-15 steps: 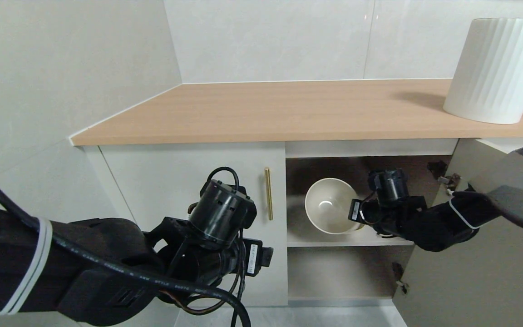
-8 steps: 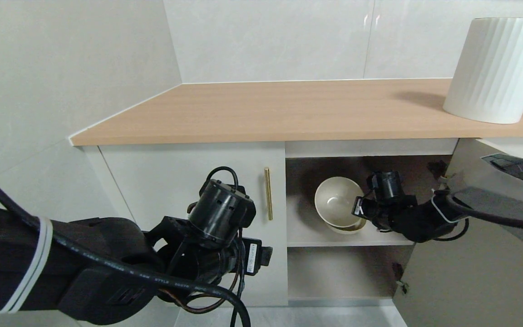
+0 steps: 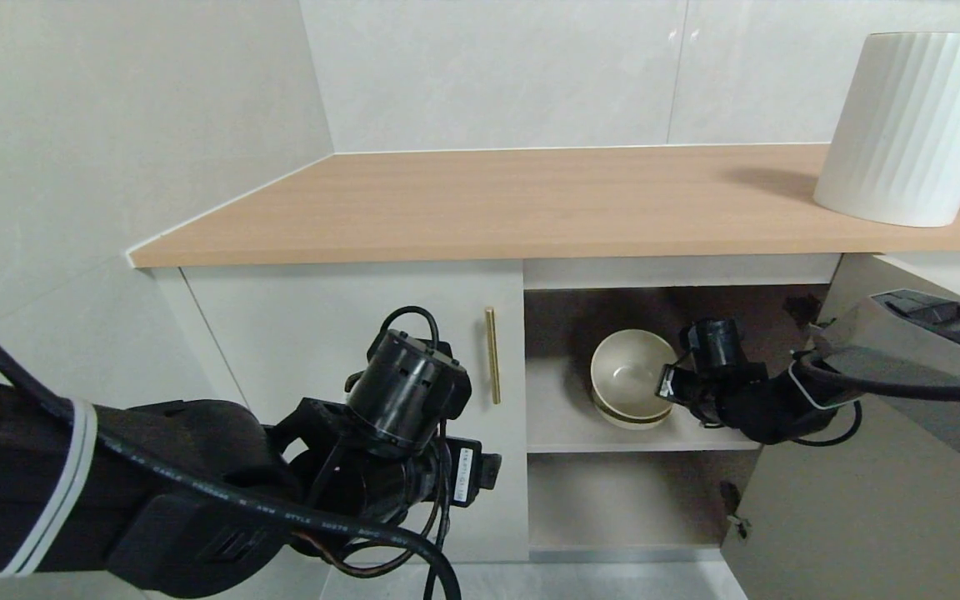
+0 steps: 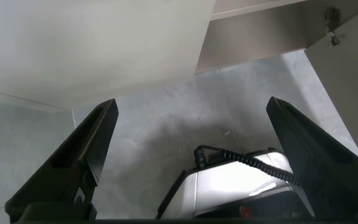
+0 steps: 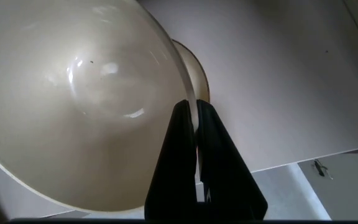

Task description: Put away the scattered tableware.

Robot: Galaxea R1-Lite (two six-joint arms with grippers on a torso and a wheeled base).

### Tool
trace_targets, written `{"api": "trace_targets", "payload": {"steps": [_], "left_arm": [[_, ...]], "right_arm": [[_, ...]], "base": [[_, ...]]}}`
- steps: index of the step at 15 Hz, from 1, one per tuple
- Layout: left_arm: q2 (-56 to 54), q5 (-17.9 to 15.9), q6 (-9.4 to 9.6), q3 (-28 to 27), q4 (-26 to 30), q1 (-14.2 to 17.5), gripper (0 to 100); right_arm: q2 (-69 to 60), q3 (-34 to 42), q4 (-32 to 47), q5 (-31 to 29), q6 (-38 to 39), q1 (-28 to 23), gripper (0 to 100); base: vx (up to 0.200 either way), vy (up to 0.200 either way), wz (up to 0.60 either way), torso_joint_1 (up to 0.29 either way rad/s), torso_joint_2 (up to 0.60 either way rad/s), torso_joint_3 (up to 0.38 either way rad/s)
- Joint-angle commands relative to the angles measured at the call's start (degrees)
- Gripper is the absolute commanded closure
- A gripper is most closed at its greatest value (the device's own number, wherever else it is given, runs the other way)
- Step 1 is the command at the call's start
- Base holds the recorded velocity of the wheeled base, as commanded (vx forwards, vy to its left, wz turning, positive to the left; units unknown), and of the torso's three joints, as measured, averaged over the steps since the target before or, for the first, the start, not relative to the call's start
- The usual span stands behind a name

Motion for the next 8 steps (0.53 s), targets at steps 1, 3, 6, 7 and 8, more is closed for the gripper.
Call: {"api": "trace_targets", "payload": {"steps": [1,3,6,7,8], "left_arm": [[0.0,0.0,-0.03,0.0,0.0,0.1,0],[0.0,0.0,-0.12,0.0,0.0,0.1,0],[-0.1,0.0,-0.12,0.0,0.0,0.1,0],[0.0,0.0,-0.12,0.0,0.0,0.1,0],[0.0,0.0,-0.12,0.0,0.0,0.1,0]], "right_arm": [[0.6,0.0,0.0,0.0,0.0,-0.1,100],[0.6,0.0,0.0,-0.1,-0.1,-0.1,100],[0.6,0.0,0.3,0.0,-0.2,-0.1,0],[0.6,0.0,0.6,0.2,-0.2,-0.1,0],[0.7,0.1,0.7,0.2,-0.2,0.0,0]], "base": [[0.0,0.0,0.0,0.0,0.0,0.0],[0.0,0.0,0.0,0.0,0.0,0.0],[0.0,0.0,0.0,0.0,0.0,0.0],[0.0,0.0,0.0,0.0,0.0,0.0],[0.0,0.0,0.0,0.0,0.0,0.0]]}}
